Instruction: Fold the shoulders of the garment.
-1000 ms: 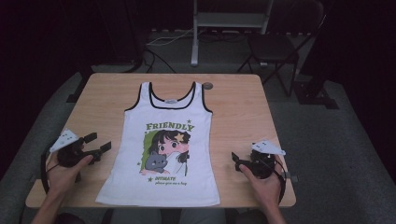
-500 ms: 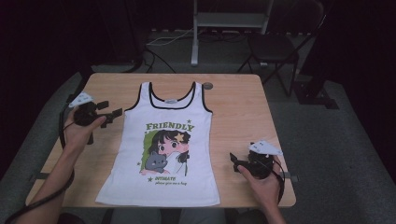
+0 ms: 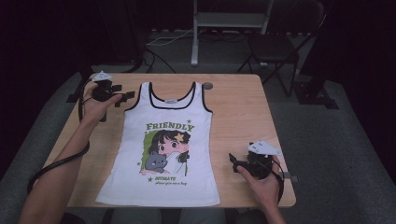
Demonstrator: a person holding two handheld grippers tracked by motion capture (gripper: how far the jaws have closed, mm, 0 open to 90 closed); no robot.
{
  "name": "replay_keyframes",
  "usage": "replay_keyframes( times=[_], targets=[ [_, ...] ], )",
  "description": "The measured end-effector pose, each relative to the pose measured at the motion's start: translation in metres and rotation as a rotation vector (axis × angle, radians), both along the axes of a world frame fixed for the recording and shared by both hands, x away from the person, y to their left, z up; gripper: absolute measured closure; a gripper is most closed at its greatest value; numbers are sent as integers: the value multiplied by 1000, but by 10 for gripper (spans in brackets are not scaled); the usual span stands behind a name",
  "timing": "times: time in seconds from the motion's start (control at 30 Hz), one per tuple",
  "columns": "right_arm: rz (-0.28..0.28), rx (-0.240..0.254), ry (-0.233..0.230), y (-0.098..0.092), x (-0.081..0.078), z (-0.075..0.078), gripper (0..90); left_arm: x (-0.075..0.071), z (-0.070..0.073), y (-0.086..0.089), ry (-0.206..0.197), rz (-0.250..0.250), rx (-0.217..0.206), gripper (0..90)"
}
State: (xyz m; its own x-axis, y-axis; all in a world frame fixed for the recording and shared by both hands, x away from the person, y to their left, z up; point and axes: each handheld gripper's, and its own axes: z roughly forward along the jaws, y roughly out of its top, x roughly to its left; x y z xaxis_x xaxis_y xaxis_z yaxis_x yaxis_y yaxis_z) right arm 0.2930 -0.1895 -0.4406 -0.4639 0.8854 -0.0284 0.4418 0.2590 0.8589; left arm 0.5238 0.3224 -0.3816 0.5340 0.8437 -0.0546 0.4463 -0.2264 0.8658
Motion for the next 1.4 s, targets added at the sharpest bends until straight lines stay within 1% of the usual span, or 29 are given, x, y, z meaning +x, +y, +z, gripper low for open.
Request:
replay_keyframes(
  times=[0.13, 0.23, 0.3, 0.37, 0.4, 0.43, 0.47, 0.5, 0.53, 0.6, 0.63, 0.67, 0.7, 0.77, 0.87, 0.93, 1.03, 1.1, 1.13, 1.23, 1.27, 1.4],
  targets=[
    [5, 1, -1, 1, 0, 0, 124, 16, -2, -9, 16, -3, 17, 219],
    [9, 1, 0, 1, 1, 0, 124, 29, -1, -16, 24, -6, 23, 219],
    [14, 3, 1, 2, 2, 0, 124, 37, 0, -20, 27, -7, 46, 219],
    [16, 3, 2, 3, 2, 0, 124, 45, 0, -23, 31, 0, 55, 219],
    [20, 1, 1, 4, 2, -1, 124, 50, 0, -25, 39, 9, 63, 219],
    [22, 1, 3, 4, 2, -1, 124, 54, 0, -25, 46, 15, 87, 219],
    [27, 0, 2, 4, 3, -1, 124, 59, -2, -25, 52, 25, 94, 219],
    [30, -4, 2, 5, 3, -1, 124, 67, -4, -25, 66, 43, 91, 219],
    [30, -4, 2, 5, 3, -1, 124, 67, -4, -25, 66, 43, 91, 219],
    [34, -5, -1, 5, 3, -1, 124, 74, -6, -24, 76, 58, 107, 219],
    [38, -6, -1, 6, 3, -1, 124, 80, -10, -24, 91, 70, 133, 219],
    [38, -6, -1, 6, 3, -1, 124, 80, -10, -24, 91, 70, 133, 219],
    [44, -9, -3, 6, 4, -1, 124, 86, -14, -23, 103, 84, 132, 219],
    [47, -9, -2, 7, 4, -1, 124, 88, -15, -22, 106, 88, 129, 219],
    [50, -13, -6, 7, 3, 0, 124, 93, -19, -19, 112, 99, 104, 219],
    [52, -9, -8, 8, 3, 0, 124, 97, -23, -19, 125, 101, 111, 219],
    [53, -8, -8, 7, 3, 0, 124, 100, -25, -20, 131, 101, 113, 219],
    [50, -7, -10, 6, 4, 0, 124, 104, -27, -22, 125, 88, 127, 219],
    [49, -6, -8, 7, 4, 0, 124, 107, -26, -25, 120, 77, 144, 219],
    [56, -11, -7, 8, 5, 0, 124, 111, -25, -27, 116, 72, 138, 219],
    [58, -12, -6, 9, 5, 0, 124, 113, -25, -28, 117, 75, 142, 220],
    [64, -15, -7, 10, 5, -1, 124, 120, -29, -30, 134, 75, 155, 219]
  ],
)
